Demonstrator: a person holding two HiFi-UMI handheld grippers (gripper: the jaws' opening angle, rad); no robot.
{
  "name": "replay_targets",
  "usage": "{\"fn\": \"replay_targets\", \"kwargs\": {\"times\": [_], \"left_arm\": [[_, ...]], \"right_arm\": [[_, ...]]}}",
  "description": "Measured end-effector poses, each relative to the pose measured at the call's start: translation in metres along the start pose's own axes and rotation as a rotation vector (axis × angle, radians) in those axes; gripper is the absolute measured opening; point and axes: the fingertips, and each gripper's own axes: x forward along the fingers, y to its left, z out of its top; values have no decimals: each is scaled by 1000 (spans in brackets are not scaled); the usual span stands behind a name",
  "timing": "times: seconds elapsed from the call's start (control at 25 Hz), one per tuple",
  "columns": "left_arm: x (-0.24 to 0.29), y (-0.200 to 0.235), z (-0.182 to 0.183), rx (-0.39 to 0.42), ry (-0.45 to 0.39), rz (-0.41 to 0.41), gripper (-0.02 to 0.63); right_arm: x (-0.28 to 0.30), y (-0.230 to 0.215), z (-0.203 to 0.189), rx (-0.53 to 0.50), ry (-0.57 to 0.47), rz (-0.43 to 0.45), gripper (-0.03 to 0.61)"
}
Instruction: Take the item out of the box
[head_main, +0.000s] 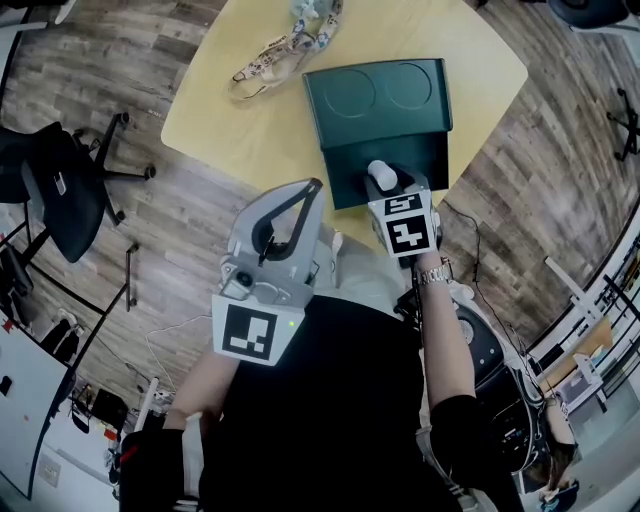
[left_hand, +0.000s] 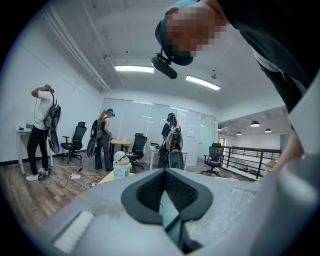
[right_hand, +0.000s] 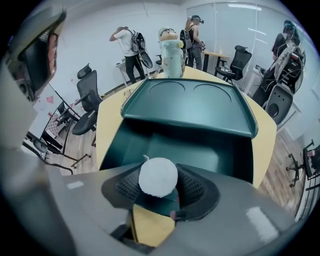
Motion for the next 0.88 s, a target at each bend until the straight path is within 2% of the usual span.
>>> {"fn": "replay_targets", "kwargs": {"times": [0.88], "left_arm": [[-13, -46, 26, 81, -67, -39, 2]], "right_arm": [[-88, -1, 5, 56, -209, -34, 186]]}}
